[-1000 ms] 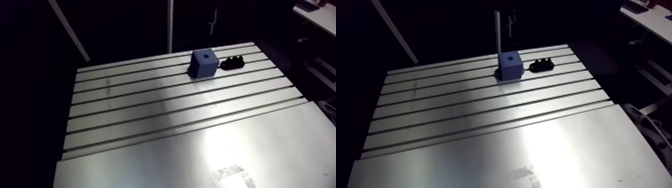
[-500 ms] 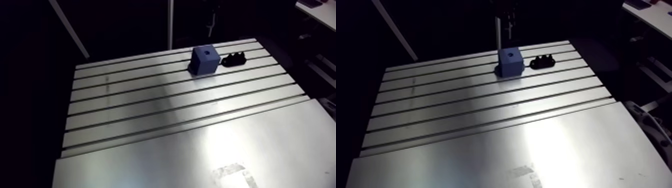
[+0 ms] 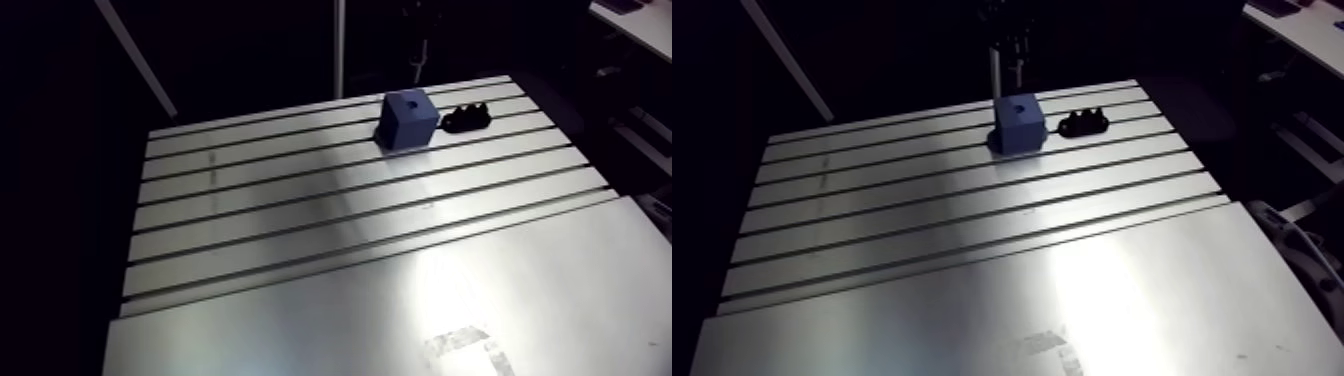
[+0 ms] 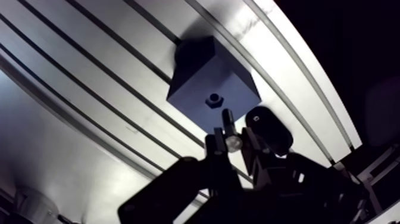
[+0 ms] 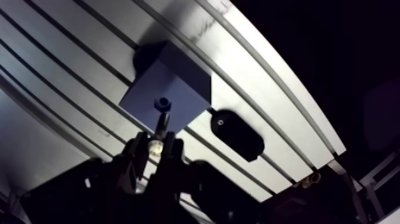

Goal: Pick up the M10 bolt and insert it into the hex recess until seated.

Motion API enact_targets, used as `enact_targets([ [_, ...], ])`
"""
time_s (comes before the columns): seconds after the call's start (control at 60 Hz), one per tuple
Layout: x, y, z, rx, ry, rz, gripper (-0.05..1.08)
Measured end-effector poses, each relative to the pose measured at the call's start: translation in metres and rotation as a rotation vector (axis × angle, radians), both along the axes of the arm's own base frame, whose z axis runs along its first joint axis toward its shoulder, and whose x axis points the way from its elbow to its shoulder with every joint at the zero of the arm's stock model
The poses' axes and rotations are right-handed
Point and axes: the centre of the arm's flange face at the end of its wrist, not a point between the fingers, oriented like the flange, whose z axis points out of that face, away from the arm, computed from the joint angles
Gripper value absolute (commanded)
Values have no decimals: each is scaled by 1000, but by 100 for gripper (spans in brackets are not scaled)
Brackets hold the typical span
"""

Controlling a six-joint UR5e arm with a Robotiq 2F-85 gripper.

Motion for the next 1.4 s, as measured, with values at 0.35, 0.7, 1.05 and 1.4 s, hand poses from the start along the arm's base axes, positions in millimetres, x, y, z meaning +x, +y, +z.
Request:
enact_targets([
  [0.35,3,0,-9,-4,-9,5,103],
  [0.7,5,0,-14,-7,-17,6,104],
  [1.05,8,0,-18,-11,-25,5,104],
  [1.4,9,1,-24,-9,-7,18,104],
])
